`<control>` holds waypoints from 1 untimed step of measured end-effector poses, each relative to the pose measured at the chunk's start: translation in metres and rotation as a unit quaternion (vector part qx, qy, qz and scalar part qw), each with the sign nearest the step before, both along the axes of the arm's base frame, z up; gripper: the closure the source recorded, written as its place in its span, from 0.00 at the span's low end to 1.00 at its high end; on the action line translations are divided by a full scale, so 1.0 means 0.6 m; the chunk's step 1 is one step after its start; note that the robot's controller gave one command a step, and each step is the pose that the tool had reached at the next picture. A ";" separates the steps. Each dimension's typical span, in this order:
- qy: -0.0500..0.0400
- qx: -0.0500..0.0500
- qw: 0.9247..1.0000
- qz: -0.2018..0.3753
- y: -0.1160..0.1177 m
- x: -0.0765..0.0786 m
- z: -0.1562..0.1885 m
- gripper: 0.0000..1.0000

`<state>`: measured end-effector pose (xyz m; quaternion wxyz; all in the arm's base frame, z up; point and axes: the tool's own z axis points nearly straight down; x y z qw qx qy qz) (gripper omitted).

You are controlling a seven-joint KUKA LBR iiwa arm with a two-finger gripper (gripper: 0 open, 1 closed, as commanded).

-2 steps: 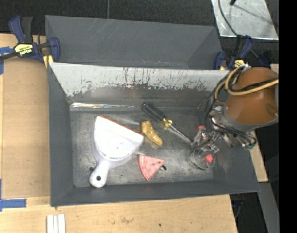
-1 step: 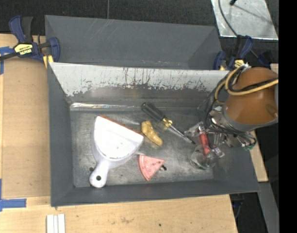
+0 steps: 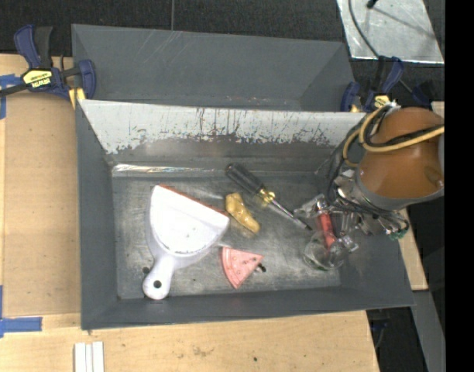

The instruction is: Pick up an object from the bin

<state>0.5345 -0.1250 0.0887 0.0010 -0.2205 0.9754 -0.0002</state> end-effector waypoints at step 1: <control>0.000 0.000 1.000 0.002 -0.025 -0.018 0.021 0.00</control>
Offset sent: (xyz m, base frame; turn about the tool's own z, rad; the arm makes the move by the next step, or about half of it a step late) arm -0.0187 -0.0299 -0.0164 -0.1029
